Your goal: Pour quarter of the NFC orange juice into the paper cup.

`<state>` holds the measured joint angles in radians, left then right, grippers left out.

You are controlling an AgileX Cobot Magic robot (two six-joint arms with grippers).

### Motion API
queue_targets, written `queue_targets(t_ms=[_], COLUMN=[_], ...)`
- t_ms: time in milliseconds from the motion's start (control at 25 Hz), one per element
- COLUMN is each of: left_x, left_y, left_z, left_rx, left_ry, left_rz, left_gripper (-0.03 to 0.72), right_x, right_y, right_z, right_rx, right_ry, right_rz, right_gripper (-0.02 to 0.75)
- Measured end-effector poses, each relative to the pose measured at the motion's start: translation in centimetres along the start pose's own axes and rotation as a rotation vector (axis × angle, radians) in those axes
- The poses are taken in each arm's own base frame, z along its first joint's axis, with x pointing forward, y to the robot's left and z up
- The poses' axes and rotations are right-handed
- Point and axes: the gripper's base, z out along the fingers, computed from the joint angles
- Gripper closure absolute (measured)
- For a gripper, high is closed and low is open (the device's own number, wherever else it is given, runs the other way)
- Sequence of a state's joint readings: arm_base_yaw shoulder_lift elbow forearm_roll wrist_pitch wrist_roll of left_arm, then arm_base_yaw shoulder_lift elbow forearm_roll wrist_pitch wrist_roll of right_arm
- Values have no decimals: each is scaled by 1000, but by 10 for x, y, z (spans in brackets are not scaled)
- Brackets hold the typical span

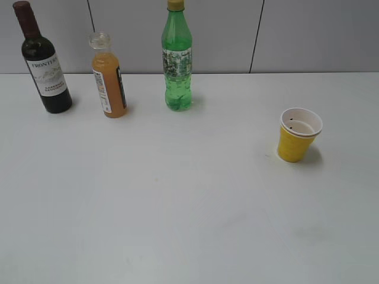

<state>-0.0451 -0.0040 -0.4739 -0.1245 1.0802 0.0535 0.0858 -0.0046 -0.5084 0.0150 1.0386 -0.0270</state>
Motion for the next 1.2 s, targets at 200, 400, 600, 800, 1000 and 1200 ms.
queue_targets(t_ms=[200,400,600,800,1000,1200], left_x=[0,0,0,0,0,0], left_y=[0,0,0,0,0,0], left_z=[0,0,0,0,0,0], left_rx=[0,0,0,0,0,0], left_ry=[0,0,0,0,0,0], left_rz=[0,0,0,0,0,0], left_gripper=[199,199,199,199,199,199], right_x=[0,0,0,-15,-44,-67], right_y=[0,0,0,-1,-1,-1], right_z=[0,0,0,-2,14,50], right_rx=[0,0,4,7,14,1], right_ry=[0,0,-1,-123,-243,-299], right_rz=[0,0,-2,-10,-51,-25], right_gripper=[149,149,149,149,149,149])
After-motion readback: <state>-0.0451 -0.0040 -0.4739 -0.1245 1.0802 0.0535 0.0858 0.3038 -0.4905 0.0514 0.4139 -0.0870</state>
